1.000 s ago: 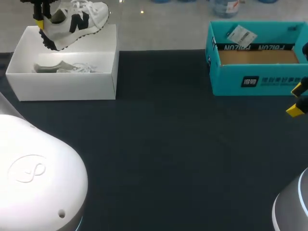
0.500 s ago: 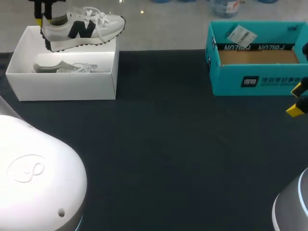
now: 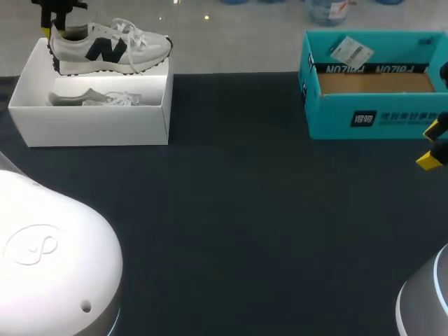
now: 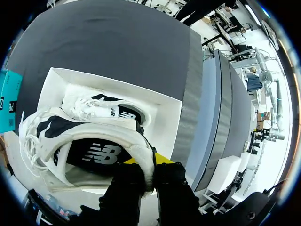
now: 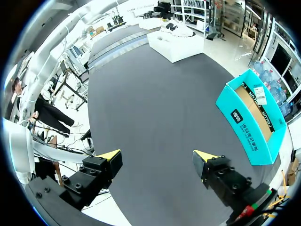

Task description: Take the shoe out of the shoebox, open the shoe tongue, remove and reinsert the insole, then place the shoe into the shoebox

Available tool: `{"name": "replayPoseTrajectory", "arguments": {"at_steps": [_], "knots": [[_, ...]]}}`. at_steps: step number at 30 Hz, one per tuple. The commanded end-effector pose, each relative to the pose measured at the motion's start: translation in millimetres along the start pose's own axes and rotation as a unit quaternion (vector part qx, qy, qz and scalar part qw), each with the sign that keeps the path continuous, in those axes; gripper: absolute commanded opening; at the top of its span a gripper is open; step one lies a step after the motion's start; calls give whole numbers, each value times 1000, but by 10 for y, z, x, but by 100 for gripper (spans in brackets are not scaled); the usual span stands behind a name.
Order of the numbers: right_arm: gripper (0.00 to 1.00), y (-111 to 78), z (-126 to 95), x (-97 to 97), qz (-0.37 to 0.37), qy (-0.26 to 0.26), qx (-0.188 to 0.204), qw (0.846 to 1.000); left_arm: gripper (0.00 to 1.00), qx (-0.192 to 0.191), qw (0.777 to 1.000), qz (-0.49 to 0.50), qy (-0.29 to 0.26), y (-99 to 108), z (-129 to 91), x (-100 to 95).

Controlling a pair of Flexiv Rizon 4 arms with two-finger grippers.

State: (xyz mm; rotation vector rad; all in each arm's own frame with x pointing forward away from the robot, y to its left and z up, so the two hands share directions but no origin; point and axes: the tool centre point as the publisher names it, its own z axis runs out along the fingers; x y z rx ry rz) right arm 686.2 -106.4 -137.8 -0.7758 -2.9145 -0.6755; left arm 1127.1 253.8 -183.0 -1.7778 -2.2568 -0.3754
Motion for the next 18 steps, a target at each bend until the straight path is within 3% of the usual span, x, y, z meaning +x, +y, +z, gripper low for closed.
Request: {"name": "replayPoseTrajectory", "arguments": {"at_steps": [1,7,9,18], "knots": [[100,4,8,-9,0,0,1,1000,0,-18,1000,10,14,95,159,42],[100,4,8,-9,0,0,1,1000,0,-40,998,38,28,239,326,37],[100,4,8,-9,0,0,1,1000,0,-26,999,36,23,314,366,43],[100,4,8,-9,0,0,1,1000,0,-31,999,34,12,581,466,-22]]}}
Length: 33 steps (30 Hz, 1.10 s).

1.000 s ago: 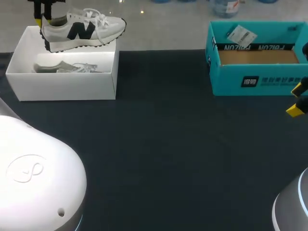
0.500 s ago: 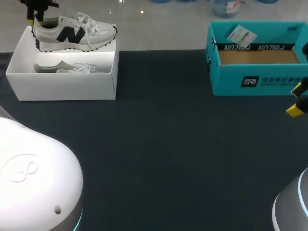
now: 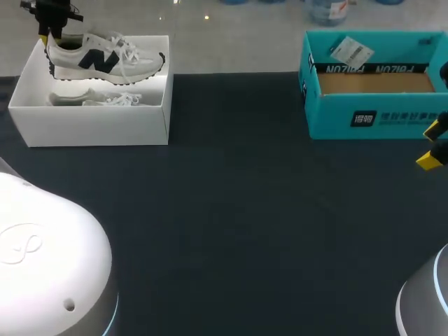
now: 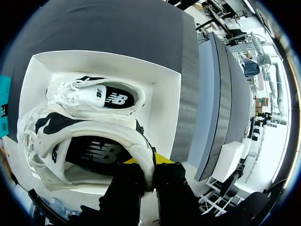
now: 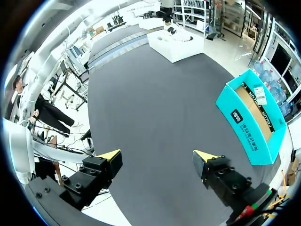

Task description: Take the shoe out of the shoebox, open the shoe tongue, remove and reinsert the insole, then place the shoe into the shoebox

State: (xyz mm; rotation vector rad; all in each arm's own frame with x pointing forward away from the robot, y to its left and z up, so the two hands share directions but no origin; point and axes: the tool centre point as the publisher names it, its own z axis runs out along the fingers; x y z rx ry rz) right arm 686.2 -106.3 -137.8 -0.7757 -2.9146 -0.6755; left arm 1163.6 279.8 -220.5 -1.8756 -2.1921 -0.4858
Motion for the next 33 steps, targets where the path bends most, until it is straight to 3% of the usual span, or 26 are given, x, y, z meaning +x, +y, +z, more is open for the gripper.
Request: {"name": "replayPoseTrajectory", "arguments": {"at_steps": [1,10,22,33], "knots": [[100,4,8,-10,1,0,1,1000,0,11,1000,-3,1,226,63,-45],[100,4,8,-10,1,0,1,1000,0,18,1000,-18,-8,431,195,-122],[100,4,8,-10,1,0,1,1000,0,27,999,-29,0,501,583,-216],[100,4,8,-10,1,0,1,1000,0,34,999,-11,-28,520,890,-228]]}}
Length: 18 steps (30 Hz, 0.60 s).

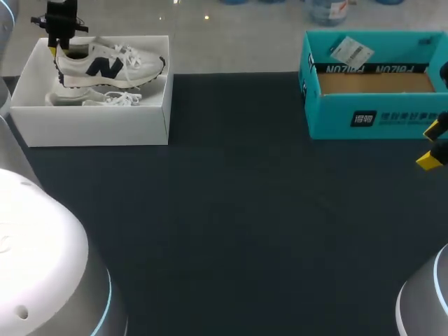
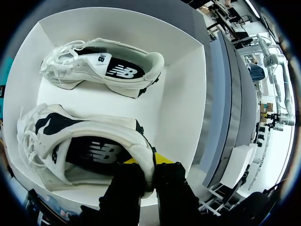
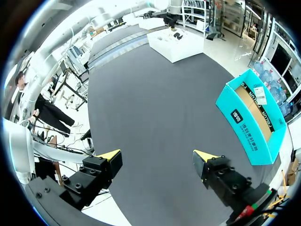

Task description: Take the shoe out of the shoebox, open the shoe tongue, remove and reinsert the insole, then place the shoe into the shoebox

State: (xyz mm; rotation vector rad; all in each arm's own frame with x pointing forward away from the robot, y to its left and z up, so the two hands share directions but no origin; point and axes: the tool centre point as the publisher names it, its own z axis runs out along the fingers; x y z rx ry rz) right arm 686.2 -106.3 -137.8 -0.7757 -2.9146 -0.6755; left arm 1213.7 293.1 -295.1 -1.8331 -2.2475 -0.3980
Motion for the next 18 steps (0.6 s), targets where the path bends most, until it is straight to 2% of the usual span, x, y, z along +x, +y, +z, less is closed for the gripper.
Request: {"name": "replayPoseTrajectory", "arguments": {"at_steps": [1,9,17,18], "knots": [[100,4,8,-10,1,0,1,1000,0,8,1000,11,-8,85,148,9],[100,4,8,-10,1,0,1,1000,0,21,1000,15,-3,56,410,13],[100,4,8,-10,1,0,1,1000,0,25,1000,13,6,44,485,30],[100,4,8,-10,1,0,1,1000,18,25,1000,13,6,44,486,31]]}}
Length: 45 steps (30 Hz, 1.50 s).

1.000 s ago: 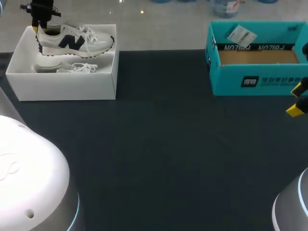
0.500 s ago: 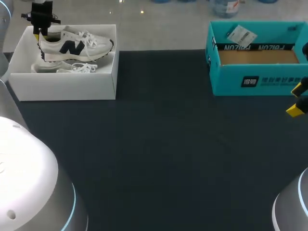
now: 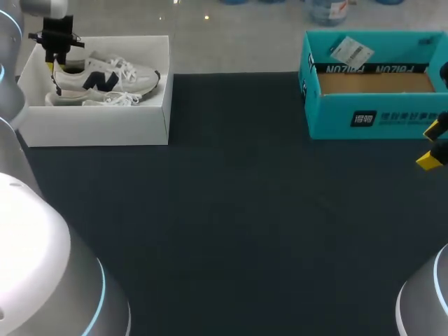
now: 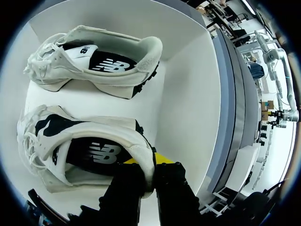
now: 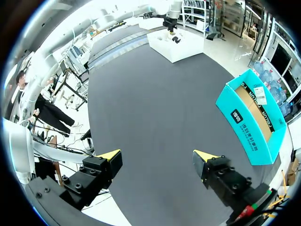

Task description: Take the shoe out of the shoebox, open the shoe tongue, remove and reinsert the insole, then place the shoe into the shoebox

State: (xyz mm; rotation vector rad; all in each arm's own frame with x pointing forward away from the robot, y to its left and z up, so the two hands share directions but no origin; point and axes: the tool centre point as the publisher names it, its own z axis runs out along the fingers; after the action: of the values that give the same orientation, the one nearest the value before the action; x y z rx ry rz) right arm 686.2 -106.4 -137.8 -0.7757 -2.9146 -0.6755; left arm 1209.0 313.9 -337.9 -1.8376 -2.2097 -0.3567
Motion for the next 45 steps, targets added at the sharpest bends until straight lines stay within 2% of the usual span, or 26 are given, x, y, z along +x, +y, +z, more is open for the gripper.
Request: {"name": "replayPoseTrajectory", "arguments": {"at_steps": [1,2,3,7,11,15,18,24,26,32,45], "knots": [[100,4,8,-9,1,0,1,1000,45,7,1000,0,3,83,9,-26],[100,4,8,-9,1,0,1,1000,85,6,1000,1,1,74,-14,-26],[100,4,8,-9,1,0,1,1000,100,2,1000,3,-1,61,-34,-29],[100,4,8,-9,1,0,1,1000,100,-6,1000,8,-16,-16,-166,-38],[100,4,8,-9,1,0,1,1000,100,-16,999,18,-40,-136,-407,-32],[100,4,8,-9,1,0,1,1000,100,-17,997,18,-68,-337,-783,26],[100,4,8,-9,1,0,1,1000,100,-10,996,22,-86,-502,-984,90],[100,4,8,-9,1,0,1,1000,100,-5,993,36,-116,-813,-1243,222],[100,4,8,-9,1,0,1,1000,100,-14,992,37,-121,-881,-1290,259],[100,4,8,-9,1,0,1,1000,100,-14,989,45,-138,-1056,-1253,346],[100,4,8,-9,1,0,1,1000,100,2,989,69,-134,-1356,-748,312]]}}
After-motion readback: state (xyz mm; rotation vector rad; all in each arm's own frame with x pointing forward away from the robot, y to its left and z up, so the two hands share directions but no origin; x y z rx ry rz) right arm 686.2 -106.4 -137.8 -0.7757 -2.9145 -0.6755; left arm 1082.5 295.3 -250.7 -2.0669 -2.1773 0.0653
